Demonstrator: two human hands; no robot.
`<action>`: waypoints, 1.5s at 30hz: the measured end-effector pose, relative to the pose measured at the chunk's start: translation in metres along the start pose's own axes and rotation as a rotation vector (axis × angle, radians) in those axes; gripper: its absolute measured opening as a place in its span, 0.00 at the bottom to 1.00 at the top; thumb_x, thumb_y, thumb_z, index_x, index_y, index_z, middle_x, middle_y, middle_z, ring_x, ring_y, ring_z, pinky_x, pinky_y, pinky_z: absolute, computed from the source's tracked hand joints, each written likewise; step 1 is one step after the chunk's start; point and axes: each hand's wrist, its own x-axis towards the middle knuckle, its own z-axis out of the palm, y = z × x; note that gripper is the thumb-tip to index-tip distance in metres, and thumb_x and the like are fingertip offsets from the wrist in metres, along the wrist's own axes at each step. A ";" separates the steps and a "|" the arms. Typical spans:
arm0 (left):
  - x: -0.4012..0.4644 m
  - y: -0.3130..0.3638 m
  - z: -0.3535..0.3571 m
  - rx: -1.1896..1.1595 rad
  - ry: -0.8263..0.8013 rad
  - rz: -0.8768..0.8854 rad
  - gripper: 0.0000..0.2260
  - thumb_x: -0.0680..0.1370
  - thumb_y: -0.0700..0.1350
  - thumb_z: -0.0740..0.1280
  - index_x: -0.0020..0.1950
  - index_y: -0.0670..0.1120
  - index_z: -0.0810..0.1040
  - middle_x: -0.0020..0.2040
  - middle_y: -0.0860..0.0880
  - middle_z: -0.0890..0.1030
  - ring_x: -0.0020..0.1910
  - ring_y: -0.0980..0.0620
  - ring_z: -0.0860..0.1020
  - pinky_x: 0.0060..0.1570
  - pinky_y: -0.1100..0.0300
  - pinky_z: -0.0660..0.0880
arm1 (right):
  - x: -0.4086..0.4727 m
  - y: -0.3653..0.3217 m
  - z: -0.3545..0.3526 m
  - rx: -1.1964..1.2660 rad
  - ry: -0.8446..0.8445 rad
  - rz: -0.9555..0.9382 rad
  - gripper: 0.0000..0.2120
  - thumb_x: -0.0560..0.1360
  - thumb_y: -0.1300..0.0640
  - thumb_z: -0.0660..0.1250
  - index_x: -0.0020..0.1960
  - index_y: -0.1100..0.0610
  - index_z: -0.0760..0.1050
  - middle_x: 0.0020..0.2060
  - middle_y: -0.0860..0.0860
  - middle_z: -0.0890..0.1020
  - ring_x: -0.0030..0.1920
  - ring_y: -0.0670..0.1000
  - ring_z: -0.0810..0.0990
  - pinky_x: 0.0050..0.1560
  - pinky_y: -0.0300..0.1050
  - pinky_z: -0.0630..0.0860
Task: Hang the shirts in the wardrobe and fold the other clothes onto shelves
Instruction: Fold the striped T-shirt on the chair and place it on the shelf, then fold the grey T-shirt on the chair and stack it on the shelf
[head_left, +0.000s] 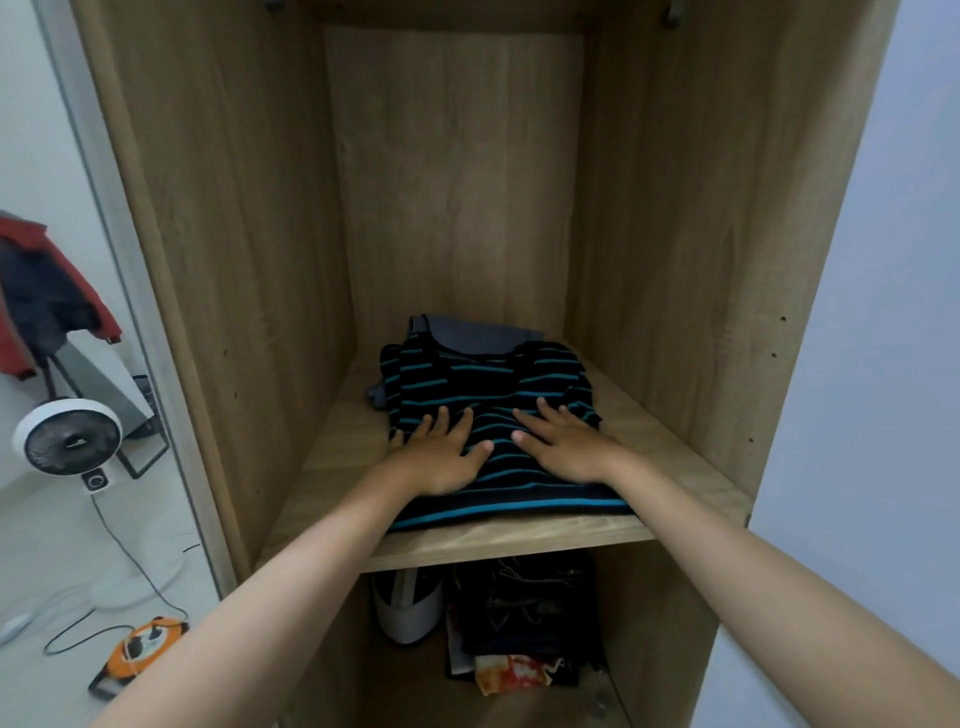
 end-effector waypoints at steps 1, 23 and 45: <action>-0.001 0.000 0.000 0.016 0.001 -0.006 0.31 0.78 0.66 0.42 0.76 0.56 0.38 0.78 0.49 0.39 0.77 0.46 0.42 0.73 0.45 0.42 | 0.001 0.000 0.000 -0.013 -0.004 0.007 0.30 0.75 0.29 0.41 0.75 0.36 0.44 0.77 0.44 0.41 0.77 0.52 0.41 0.74 0.62 0.43; -0.133 -0.017 0.058 -0.185 0.466 0.350 0.26 0.79 0.53 0.60 0.74 0.45 0.61 0.74 0.42 0.63 0.75 0.43 0.57 0.71 0.47 0.61 | -0.148 -0.075 0.052 0.240 0.477 0.154 0.25 0.80 0.46 0.58 0.74 0.54 0.62 0.70 0.53 0.70 0.69 0.53 0.69 0.69 0.55 0.66; -0.424 0.103 0.223 -0.432 -0.151 1.017 0.22 0.77 0.49 0.64 0.70 0.46 0.67 0.65 0.47 0.74 0.64 0.49 0.73 0.63 0.55 0.69 | -0.593 -0.121 0.204 0.600 0.794 0.935 0.21 0.77 0.51 0.65 0.68 0.54 0.69 0.58 0.54 0.78 0.56 0.51 0.78 0.58 0.43 0.73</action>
